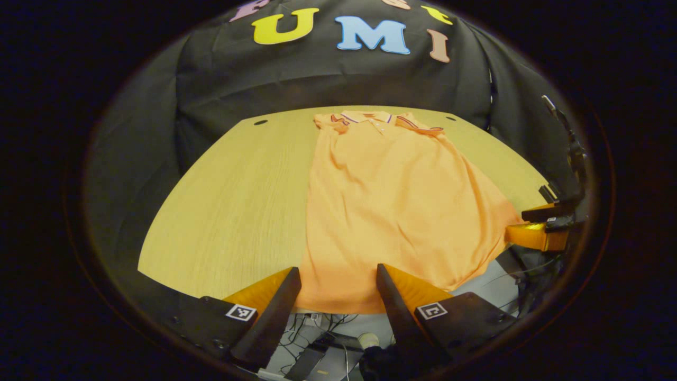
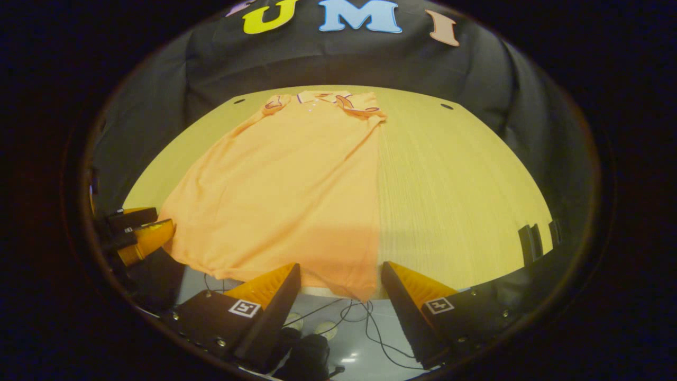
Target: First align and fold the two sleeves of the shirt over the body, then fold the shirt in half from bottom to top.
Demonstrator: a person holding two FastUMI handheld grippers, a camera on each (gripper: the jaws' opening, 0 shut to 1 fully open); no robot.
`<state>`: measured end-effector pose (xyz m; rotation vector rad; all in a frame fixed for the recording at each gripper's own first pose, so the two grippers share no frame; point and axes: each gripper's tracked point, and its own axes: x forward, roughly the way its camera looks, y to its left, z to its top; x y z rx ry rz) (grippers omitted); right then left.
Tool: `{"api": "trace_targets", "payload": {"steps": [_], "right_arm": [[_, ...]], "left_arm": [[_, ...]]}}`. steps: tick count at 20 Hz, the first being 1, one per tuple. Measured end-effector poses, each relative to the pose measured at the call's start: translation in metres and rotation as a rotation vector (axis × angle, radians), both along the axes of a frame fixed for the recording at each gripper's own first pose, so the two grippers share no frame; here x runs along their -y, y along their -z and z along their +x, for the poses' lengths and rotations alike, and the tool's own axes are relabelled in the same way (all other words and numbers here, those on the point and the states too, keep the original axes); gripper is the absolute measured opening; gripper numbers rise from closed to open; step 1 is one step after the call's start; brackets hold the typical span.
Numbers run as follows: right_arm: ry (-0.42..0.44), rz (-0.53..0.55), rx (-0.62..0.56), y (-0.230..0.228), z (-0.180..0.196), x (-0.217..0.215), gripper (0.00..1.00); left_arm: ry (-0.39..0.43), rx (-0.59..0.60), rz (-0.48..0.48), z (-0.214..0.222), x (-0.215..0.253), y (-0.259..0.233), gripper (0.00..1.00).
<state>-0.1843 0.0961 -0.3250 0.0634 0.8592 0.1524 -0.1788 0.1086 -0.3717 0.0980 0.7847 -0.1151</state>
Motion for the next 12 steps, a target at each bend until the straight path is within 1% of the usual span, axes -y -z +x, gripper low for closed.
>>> {"api": "trace_targets", "payload": {"steps": [1,3,4,5,6,7,8,9,10,11,12], "right_arm": [[0.003,0.000,0.002,0.001,0.000,0.001,0.93],[0.007,0.000,0.009,0.000,-0.002,0.001,0.87],[0.020,0.004,0.007,0.001,0.000,0.004,0.79],[0.031,0.005,0.008,0.001,0.001,0.005,0.57],[0.049,0.012,0.004,0.002,0.002,0.008,0.52],[0.061,0.027,-0.002,0.001,0.002,0.008,0.31],[0.061,0.029,-0.001,0.002,0.002,0.007,0.29],[0.078,0.038,-0.003,-0.001,0.002,0.010,0.28],[0.078,0.049,-0.008,0.002,0.003,0.010,0.05],[0.077,0.057,-0.013,0.002,0.003,0.010,0.08],[0.078,0.075,-0.020,0.004,0.006,0.009,0.07]], "left_arm": [[-0.005,-0.001,-0.002,-0.001,0.002,-0.001,0.92],[0.008,-0.005,0.000,-0.002,0.008,0.001,0.78],[0.015,-0.002,-0.001,-0.002,0.012,0.001,0.69],[0.022,0.000,-0.002,-0.002,0.016,0.001,0.58],[0.035,0.001,-0.001,-0.003,0.021,0.001,0.43],[0.044,0.003,0.004,-0.003,0.025,0.002,0.36],[0.038,0.006,0.010,-0.004,0.024,0.002,0.23],[0.034,0.004,0.016,-0.003,0.025,0.002,0.13],[0.033,0.005,0.017,-0.003,0.024,0.001,0.12],[0.016,-0.001,0.012,-0.001,0.023,0.001,0.12],[0.003,-0.005,0.006,0.000,0.024,0.001,0.06]]}}
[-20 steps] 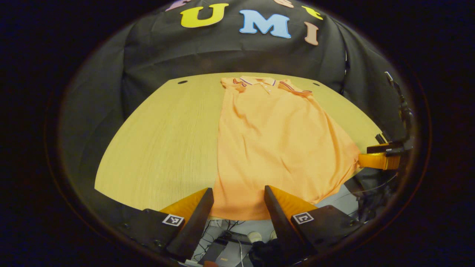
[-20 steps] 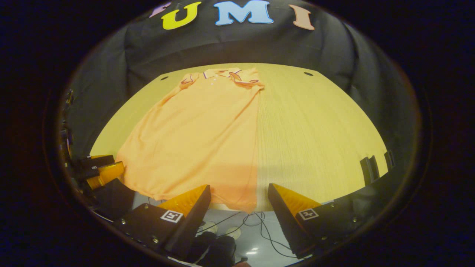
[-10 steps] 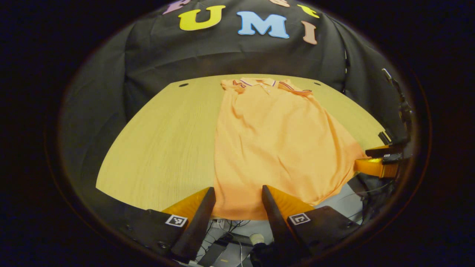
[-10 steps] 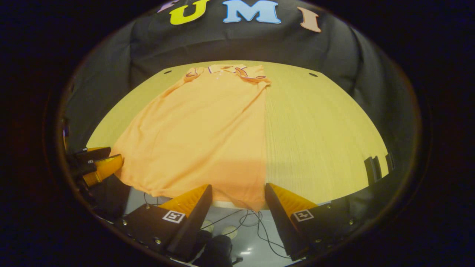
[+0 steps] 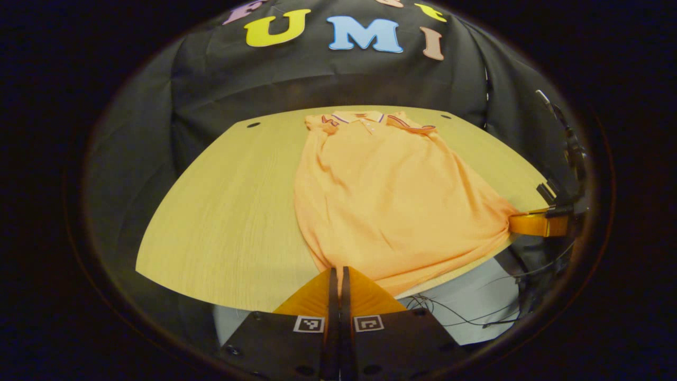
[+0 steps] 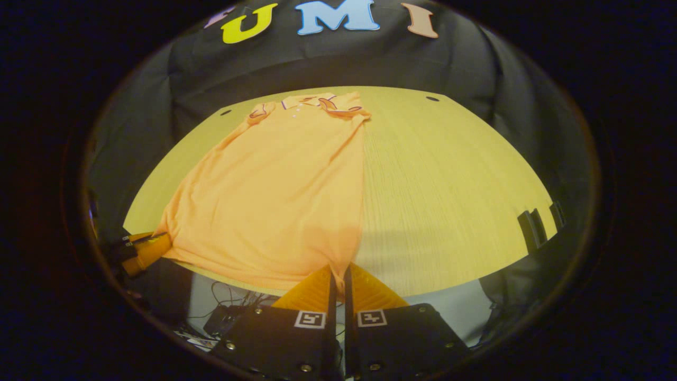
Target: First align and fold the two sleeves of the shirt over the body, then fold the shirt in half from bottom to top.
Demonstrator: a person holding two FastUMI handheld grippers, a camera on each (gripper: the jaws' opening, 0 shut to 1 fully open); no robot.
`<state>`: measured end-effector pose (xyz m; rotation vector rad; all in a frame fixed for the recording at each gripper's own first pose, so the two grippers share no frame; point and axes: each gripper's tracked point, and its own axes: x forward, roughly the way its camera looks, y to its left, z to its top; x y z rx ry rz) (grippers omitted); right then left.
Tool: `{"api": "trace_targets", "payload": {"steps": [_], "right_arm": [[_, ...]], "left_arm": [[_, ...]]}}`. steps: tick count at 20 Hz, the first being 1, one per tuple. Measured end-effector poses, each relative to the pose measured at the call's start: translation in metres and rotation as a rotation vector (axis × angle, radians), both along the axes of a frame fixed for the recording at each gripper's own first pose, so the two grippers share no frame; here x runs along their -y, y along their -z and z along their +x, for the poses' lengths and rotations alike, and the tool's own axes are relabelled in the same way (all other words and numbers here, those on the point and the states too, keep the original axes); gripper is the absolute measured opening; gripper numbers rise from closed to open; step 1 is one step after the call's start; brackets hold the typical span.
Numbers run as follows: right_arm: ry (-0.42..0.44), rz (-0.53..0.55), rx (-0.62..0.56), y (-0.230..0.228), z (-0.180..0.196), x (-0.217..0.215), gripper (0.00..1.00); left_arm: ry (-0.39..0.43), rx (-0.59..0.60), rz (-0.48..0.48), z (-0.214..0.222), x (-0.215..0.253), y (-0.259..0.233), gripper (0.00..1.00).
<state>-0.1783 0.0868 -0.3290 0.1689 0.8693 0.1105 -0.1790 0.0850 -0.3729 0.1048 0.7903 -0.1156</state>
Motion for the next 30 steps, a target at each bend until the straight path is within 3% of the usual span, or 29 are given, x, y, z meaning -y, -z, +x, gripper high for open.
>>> {"api": "trace_targets", "payload": {"steps": [1,7,14,22,30], "right_arm": [[-0.005,0.018,-0.008,-0.001,0.000,0.000,0.02],[-0.019,0.079,0.067,-0.043,0.009,0.008,0.02],[-0.057,0.111,0.195,-0.105,0.039,0.019,0.02],[-0.052,0.104,0.294,-0.150,0.093,0.032,0.01],[0.019,0.123,0.340,-0.183,0.165,0.040,0.01]], "left_arm": [[-0.013,-0.008,-0.003,0.000,0.000,0.000,0.06],[-0.050,0.015,0.021,0.003,0.005,-0.018,0.07],[-0.141,0.121,-0.010,0.033,0.010,-0.070,0.07],[-0.137,0.236,-0.026,0.100,0.025,-0.128,0.06],[-0.098,0.341,-0.053,0.197,0.033,-0.175,0.06]]}}
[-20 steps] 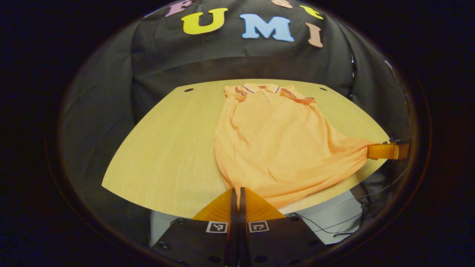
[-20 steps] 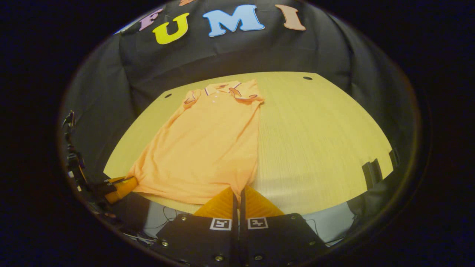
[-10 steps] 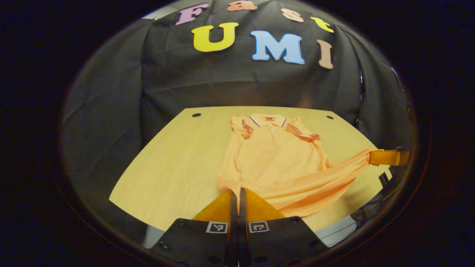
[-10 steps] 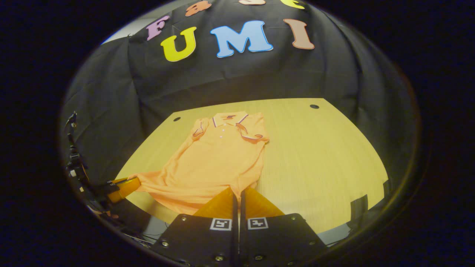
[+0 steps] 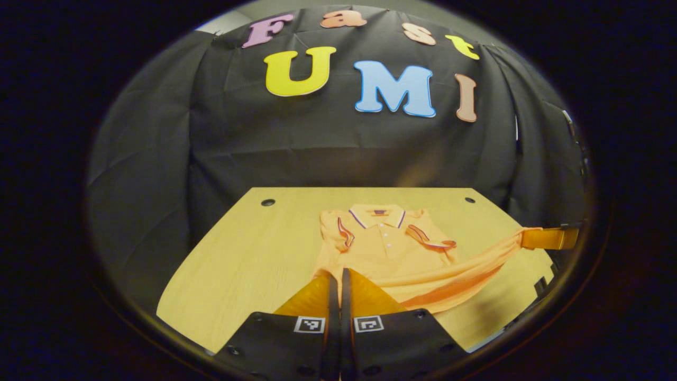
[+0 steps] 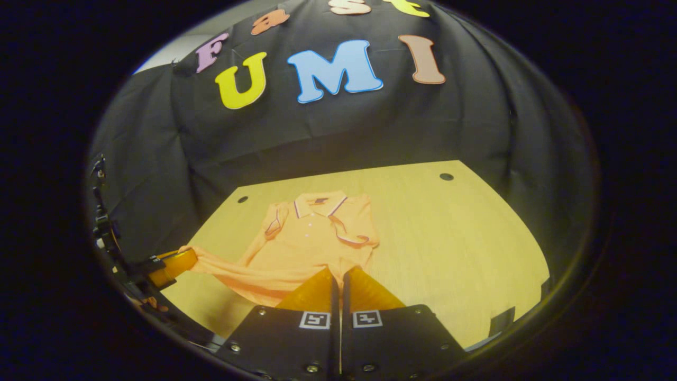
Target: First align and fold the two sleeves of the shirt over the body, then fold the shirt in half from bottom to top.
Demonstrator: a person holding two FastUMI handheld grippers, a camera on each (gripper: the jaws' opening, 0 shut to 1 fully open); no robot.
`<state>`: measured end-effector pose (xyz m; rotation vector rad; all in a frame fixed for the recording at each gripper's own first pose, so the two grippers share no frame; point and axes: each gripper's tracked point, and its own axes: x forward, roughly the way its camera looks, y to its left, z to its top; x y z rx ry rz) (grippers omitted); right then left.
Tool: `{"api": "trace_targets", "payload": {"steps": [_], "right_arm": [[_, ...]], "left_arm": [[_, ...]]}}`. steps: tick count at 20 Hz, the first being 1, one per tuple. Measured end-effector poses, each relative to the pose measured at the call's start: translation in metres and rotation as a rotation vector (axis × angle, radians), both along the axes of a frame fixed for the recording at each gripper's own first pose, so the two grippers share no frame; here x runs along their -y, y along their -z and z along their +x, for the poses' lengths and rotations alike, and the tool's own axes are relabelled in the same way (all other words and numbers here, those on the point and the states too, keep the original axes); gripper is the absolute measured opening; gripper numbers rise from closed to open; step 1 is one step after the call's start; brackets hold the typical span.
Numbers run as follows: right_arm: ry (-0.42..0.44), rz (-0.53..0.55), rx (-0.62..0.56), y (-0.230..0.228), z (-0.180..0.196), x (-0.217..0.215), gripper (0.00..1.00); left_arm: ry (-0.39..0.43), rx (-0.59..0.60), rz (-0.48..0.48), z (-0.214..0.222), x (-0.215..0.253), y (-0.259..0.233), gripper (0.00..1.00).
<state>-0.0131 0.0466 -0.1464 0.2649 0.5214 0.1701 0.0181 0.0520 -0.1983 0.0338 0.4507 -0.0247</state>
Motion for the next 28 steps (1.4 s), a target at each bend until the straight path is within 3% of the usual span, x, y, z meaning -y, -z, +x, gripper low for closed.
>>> {"api": "trace_targets", "payload": {"steps": [4,10,11,13,14,17,23,28], "right_arm": [[0.028,-0.016,0.011,-0.013,0.045,0.002,0.05],[0.056,-0.058,0.011,-0.021,0.112,0.001,0.05],[0.063,-0.065,0.009,-0.022,0.124,0.002,0.01],[0.077,-0.078,0.004,-0.020,0.145,0.003,0.05],[0.085,-0.082,-0.001,-0.020,0.155,0.003,0.01],[0.103,-0.083,-0.018,-0.015,0.186,0.000,0.05],[0.139,-0.111,-0.047,0.003,0.244,0.001,0.01],[0.152,-0.141,-0.090,0.032,0.281,-0.004,0.01]], "left_arm": [[0.033,0.023,-0.014,0.057,0.001,-0.013,0.06],[0.075,0.046,-0.017,0.136,0.004,-0.018,0.07],[0.082,0.049,-0.020,0.148,0.004,-0.017,0.07],[0.093,0.056,-0.020,0.173,0.005,-0.016,0.07],[0.100,0.054,-0.016,0.183,0.005,-0.013,0.07],[0.109,0.056,-0.016,0.219,0.003,-0.008,0.06],[0.134,0.060,-0.018,0.289,0.000,0.020,0.06],[0.166,0.045,0.010,0.325,-0.002,0.054,0.05]]}}
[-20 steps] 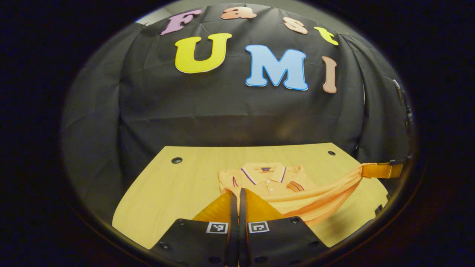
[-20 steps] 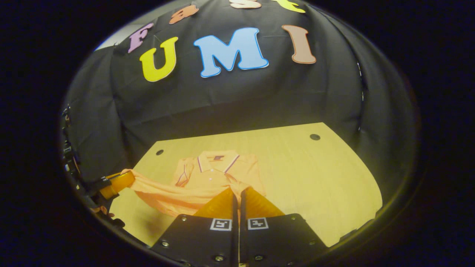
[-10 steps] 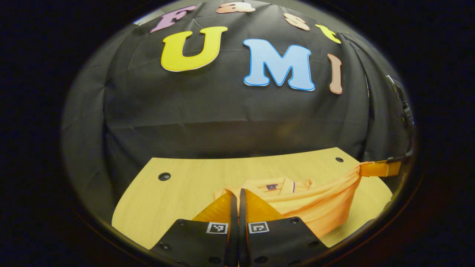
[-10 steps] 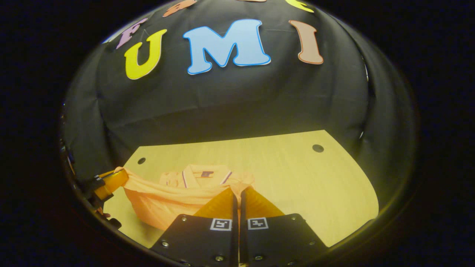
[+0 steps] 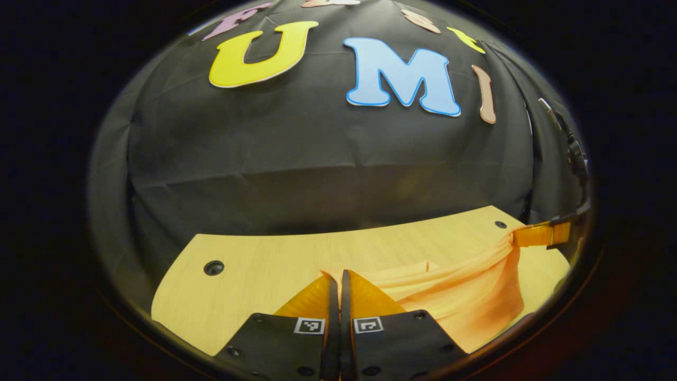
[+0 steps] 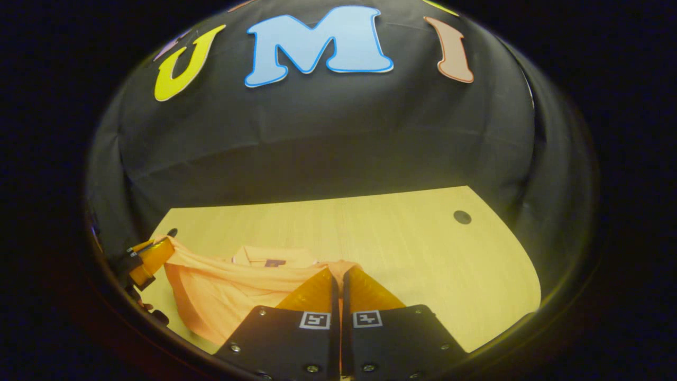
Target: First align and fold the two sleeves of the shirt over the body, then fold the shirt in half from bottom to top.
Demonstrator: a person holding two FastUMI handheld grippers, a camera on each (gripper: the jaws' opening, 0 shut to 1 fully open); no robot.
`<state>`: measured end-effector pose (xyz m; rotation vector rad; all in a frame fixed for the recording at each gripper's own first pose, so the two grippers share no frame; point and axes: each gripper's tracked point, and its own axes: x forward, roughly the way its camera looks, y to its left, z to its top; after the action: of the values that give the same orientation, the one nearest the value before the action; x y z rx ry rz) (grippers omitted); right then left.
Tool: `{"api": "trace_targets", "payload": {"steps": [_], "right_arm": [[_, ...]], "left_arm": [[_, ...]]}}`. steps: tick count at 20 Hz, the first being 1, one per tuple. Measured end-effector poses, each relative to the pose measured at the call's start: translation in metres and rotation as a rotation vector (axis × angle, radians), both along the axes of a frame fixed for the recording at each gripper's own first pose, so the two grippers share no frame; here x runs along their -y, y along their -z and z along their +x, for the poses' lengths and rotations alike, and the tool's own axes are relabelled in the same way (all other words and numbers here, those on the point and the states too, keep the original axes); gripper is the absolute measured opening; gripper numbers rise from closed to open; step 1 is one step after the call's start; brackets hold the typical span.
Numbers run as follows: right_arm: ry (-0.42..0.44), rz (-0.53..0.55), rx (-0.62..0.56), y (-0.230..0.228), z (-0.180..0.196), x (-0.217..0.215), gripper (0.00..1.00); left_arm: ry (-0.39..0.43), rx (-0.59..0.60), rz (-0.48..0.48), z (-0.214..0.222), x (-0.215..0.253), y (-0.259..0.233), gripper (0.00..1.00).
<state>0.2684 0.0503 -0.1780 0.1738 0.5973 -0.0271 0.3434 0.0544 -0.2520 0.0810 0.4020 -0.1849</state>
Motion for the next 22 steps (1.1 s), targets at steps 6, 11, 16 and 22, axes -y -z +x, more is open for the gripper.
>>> {"api": "trace_targets", "payload": {"steps": [6,11,16,22], "right_arm": [[0.009,-0.033,-0.074,0.039,0.020,-0.005,0.01],[-0.005,-0.070,-0.103,0.050,0.018,-0.009,0.06],[-0.021,-0.095,-0.111,0.050,0.011,-0.011,0.18],[-0.054,-0.086,-0.068,0.028,-0.011,-0.012,0.53]], "left_arm": [[0.000,-0.052,-0.001,0.016,-0.005,0.037,0.06],[-0.003,-0.085,-0.001,0.015,-0.008,0.051,0.08],[0.000,-0.129,-0.017,0.004,-0.005,0.054,0.17],[-0.024,-0.127,-0.015,-0.018,-0.008,0.035,0.65]]}}
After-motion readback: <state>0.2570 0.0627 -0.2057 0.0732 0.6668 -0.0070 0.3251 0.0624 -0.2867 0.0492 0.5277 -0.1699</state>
